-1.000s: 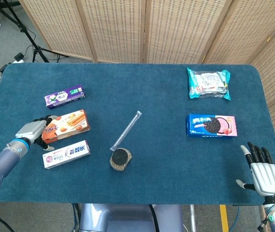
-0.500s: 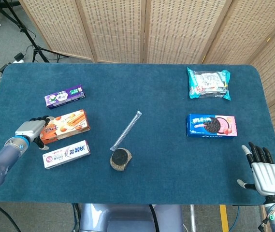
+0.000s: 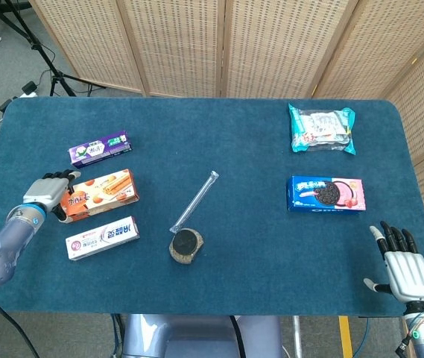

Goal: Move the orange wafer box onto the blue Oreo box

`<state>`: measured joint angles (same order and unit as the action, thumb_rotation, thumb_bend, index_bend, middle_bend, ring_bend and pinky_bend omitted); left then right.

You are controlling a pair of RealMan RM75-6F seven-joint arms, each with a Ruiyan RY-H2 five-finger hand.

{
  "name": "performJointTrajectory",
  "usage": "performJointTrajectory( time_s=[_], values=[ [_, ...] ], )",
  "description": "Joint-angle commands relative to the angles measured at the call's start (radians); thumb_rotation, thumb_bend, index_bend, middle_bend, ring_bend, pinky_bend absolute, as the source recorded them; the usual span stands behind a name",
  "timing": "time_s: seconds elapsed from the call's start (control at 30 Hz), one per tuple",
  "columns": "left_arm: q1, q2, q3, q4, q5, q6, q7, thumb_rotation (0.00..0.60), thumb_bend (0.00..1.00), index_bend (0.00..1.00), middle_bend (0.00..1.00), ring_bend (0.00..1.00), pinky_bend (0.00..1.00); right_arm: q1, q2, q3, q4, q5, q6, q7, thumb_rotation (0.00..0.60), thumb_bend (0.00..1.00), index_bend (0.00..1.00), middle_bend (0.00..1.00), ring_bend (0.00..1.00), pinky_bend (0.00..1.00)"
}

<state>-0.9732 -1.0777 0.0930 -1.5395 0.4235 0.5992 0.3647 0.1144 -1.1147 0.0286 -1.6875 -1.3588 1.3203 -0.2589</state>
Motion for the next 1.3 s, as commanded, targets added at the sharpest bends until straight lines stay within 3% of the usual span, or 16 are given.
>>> performJointTrajectory(
  time_s=[0.03, 0.53, 0.73, 0.87, 1.0, 1.3],
  values=[
    [-0.002, -0.026, 0.007, 0.026, 0.003, 0.002, 0.005, 0.600, 0.16, 0.00, 0.00, 0.00, 0.00, 0.001, 0.000, 0.000, 0.001, 0.003, -0.003, 0.000, 0.600, 0.00, 0.00, 0.00, 0.00, 0.00],
    [-0.019, -0.171, 0.018, 0.175, -0.028, -0.013, -0.001, 0.600, 0.17, 0.00, 0.00, 0.00, 0.00, 0.012, -0.010, -0.002, 0.011, 0.025, -0.033, -0.004, 0.600, 0.00, 0.00, 0.00, 0.00, 0.00],
    [-0.016, -0.218, 0.033, 0.195, -0.033, 0.048, 0.031, 0.600, 0.23, 0.00, 0.00, 0.00, 0.00, 0.013, -0.008, -0.004, 0.008, 0.023, -0.034, 0.001, 0.600, 0.00, 0.00, 0.00, 0.00, 0.00],
    [-0.007, -0.251, 0.031, 0.199, -0.041, 0.124, 0.057, 0.600, 0.32, 0.17, 0.01, 0.02, 0.03, 0.012, -0.006, -0.005, 0.006, 0.016, -0.029, 0.009, 0.600, 0.00, 0.00, 0.00, 0.00, 0.00],
    [0.022, -0.291, 0.008, 0.213, 0.007, 0.242, 0.067, 0.600, 0.44, 0.39, 0.13, 0.14, 0.14, 0.011, -0.005, -0.008, 0.004, 0.011, -0.028, 0.013, 0.600, 0.00, 0.00, 0.00, 0.00, 0.00],
    [0.068, -0.335, -0.038, 0.235, 0.033, 0.282, 0.074, 0.600, 0.50, 0.61, 0.28, 0.31, 0.28, 0.010, 0.001, -0.009, -0.003, 0.004, -0.024, 0.029, 0.600, 0.00, 0.00, 0.00, 0.00, 0.00]
  ],
)
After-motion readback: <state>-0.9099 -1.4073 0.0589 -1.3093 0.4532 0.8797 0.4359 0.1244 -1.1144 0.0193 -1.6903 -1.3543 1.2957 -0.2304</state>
